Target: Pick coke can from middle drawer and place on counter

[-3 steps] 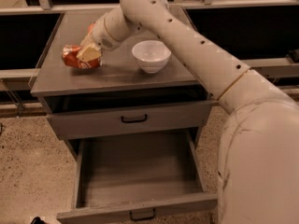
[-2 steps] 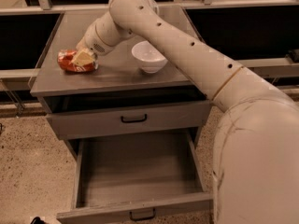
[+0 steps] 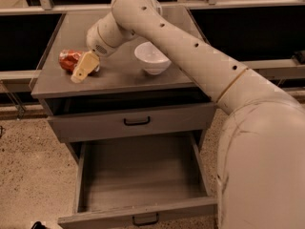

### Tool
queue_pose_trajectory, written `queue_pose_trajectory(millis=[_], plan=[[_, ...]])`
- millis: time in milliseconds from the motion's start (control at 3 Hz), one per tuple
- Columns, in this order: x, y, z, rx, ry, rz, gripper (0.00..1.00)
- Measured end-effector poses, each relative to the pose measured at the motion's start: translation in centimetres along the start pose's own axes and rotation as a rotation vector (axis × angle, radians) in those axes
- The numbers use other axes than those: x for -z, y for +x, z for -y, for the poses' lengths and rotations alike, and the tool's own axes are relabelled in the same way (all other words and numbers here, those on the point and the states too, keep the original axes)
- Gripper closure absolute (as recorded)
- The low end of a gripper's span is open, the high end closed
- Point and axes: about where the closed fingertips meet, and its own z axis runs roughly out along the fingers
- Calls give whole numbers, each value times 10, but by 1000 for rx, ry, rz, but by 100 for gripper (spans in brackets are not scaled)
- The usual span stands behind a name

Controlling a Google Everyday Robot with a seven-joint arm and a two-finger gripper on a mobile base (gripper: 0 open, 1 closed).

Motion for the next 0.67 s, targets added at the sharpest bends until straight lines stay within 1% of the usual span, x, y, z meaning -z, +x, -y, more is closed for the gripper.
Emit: queue_pose_trajectory(millis=[333,667], plan=[[63,-2,11,47,55,-48,0],[123,-9,17,41,123,-120,0]])
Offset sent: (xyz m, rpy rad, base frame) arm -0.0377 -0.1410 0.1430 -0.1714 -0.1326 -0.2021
